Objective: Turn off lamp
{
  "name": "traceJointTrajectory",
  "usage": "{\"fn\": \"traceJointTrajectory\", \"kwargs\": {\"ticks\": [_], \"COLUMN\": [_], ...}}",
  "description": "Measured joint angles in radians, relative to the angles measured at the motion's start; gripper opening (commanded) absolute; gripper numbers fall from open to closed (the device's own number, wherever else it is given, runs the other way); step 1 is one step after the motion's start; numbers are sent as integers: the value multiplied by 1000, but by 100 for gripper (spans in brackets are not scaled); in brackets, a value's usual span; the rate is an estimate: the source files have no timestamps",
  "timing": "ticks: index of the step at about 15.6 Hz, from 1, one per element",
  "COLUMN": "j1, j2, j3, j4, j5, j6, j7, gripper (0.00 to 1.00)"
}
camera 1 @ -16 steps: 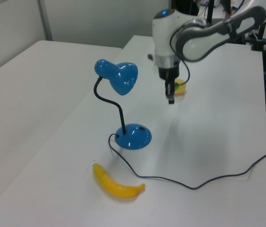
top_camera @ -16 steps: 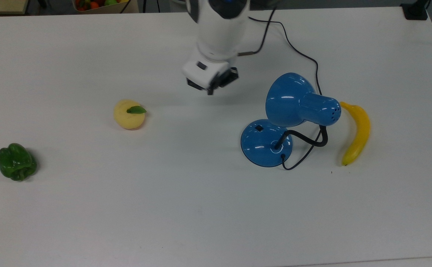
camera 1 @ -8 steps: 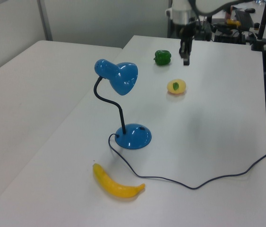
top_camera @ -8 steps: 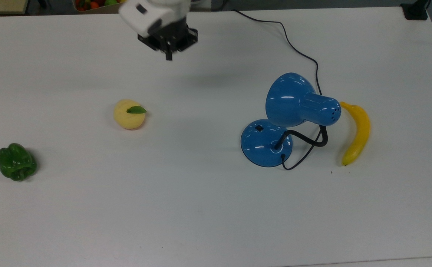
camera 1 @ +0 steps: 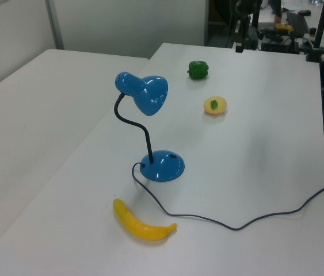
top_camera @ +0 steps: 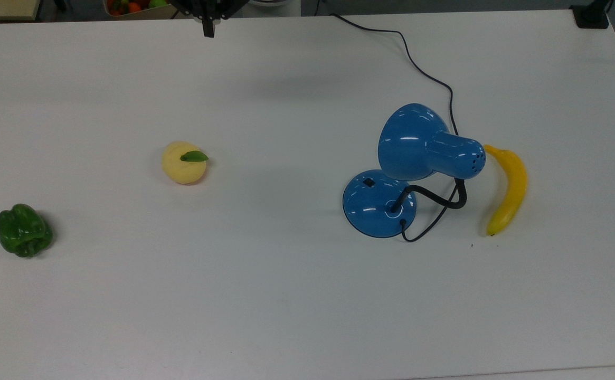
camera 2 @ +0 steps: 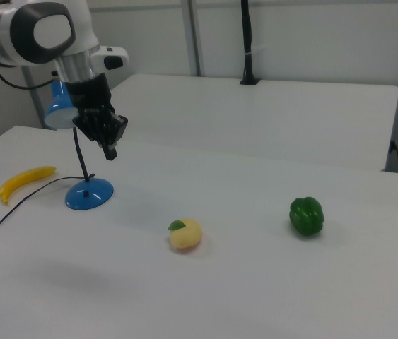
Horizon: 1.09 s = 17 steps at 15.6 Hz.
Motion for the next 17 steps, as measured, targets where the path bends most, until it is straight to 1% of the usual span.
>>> {"fn": "traceJointTrajectory", "kwargs": {"ticks": [1, 2, 3, 4, 5, 12, 17], "j1": [0, 0, 0, 0, 0, -24, -26], "j2": [-3, -4, -4, -4, -4, -22, -32], "j3": [0, 0, 0, 0, 0, -3, -3], "j4": [0, 0, 0, 0, 1, 9, 9], "j5": [0, 0, 0, 0, 0, -1, -1], "j6": [-4, -8, -9, -12, -17, -23, -27], "j7": [0, 1, 1, 1, 2, 1, 1], "gripper": [28, 46, 66, 89, 100, 100, 100]}}
